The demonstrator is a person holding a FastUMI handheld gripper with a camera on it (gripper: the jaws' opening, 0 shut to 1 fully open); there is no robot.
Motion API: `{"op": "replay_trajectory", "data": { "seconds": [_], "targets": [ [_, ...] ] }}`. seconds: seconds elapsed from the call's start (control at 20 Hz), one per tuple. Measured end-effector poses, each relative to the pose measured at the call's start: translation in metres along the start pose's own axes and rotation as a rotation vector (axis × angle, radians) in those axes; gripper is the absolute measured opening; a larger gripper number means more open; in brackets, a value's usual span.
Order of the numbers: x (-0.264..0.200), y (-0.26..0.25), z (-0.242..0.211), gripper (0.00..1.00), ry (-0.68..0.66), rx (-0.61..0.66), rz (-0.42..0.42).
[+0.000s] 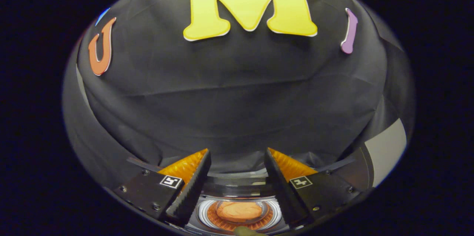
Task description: Put the clothes into the washing machine and then close the washing machine lid.
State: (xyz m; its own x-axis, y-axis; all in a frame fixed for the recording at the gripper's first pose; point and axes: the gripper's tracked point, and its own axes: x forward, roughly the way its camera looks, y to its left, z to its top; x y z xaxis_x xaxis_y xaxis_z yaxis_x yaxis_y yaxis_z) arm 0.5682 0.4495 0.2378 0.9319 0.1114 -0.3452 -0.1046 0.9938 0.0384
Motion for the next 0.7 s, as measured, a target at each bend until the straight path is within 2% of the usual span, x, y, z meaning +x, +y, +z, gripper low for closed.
{"op": "replay_trajectory", "data": {
  "seconds": [0.3, 0.7],
  "targets": [
    [-0.003, 0.001, -0.003, 0.92, -0.074, -0.026, 0.002],
    [-0.022, 0.0, -0.016, 0.92, -0.089, -0.05, 0.017]
  ]
}}
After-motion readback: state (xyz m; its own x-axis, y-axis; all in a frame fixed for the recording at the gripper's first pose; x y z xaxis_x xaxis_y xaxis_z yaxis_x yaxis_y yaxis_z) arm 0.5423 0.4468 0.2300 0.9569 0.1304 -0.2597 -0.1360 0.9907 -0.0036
